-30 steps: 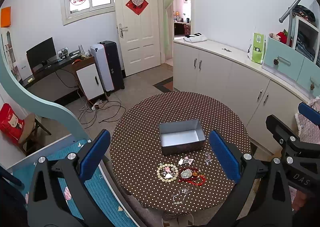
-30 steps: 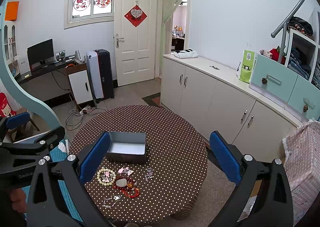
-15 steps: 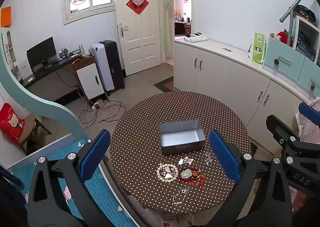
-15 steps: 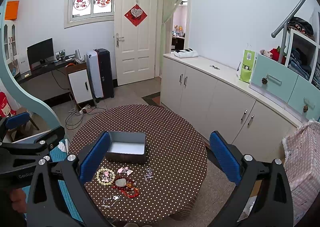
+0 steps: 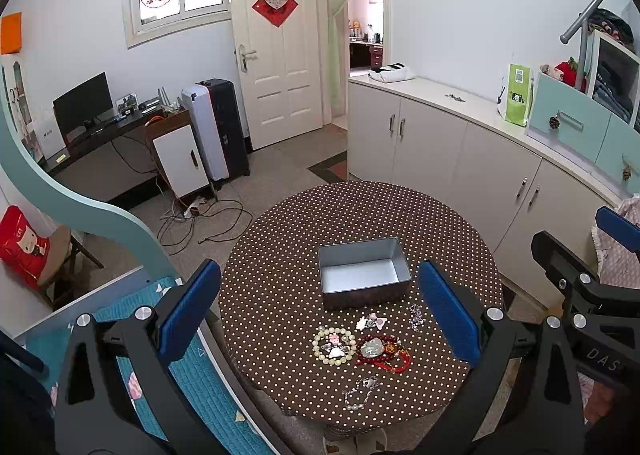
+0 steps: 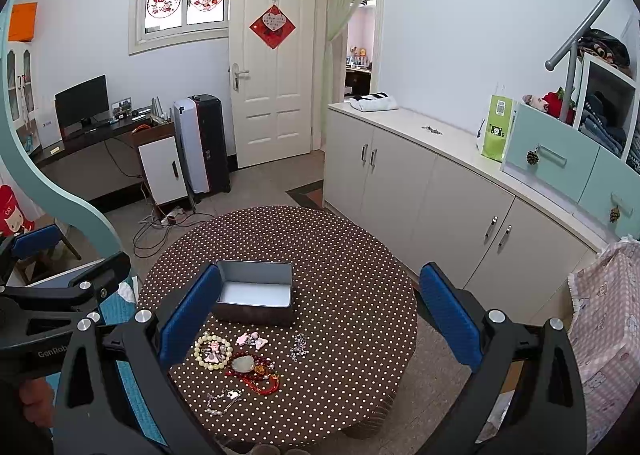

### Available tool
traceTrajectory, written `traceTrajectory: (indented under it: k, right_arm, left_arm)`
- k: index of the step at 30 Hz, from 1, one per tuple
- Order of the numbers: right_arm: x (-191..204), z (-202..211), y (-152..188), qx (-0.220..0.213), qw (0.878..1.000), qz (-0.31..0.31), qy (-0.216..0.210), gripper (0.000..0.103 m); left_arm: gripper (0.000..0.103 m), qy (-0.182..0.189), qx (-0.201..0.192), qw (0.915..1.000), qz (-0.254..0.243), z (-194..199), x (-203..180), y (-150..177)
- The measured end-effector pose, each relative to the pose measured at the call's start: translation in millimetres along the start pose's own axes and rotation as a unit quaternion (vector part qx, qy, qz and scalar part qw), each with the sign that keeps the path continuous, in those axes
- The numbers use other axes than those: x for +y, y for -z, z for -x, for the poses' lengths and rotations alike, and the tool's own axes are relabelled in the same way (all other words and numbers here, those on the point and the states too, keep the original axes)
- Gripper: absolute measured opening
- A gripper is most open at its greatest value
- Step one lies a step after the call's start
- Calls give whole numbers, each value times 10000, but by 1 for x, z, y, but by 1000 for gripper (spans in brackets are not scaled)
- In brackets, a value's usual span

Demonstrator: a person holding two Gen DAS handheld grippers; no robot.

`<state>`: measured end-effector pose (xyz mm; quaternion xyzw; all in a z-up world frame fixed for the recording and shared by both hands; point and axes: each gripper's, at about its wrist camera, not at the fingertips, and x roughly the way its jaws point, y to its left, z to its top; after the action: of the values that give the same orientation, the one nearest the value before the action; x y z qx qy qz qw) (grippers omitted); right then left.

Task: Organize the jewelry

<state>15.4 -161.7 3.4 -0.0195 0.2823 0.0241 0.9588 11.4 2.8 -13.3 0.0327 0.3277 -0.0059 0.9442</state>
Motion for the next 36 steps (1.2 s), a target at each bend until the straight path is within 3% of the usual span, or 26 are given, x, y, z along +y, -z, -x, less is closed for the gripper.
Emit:
traceTrajectory:
  k: [9, 20, 28, 36]
  right_arm:
    - [0, -7, 1, 129, 9999, 20, -33, 96]
    - [-1, -38, 15, 940, 9949, 3, -356, 96]
    - [-6, -66, 35, 1825, 9810, -48, -655, 96]
    - [-16, -94, 53, 2479, 9642, 16, -943, 96]
  left_arm:
    - [98, -61, 185, 9998, 6, -8, 0, 1]
    - [98, -36, 1120, 9935, 217, -41, 3, 17]
    - [98, 80, 2165, 9752, 456, -74, 2, 42]
    - [98, 39, 2930, 9532, 744, -105, 0, 72]
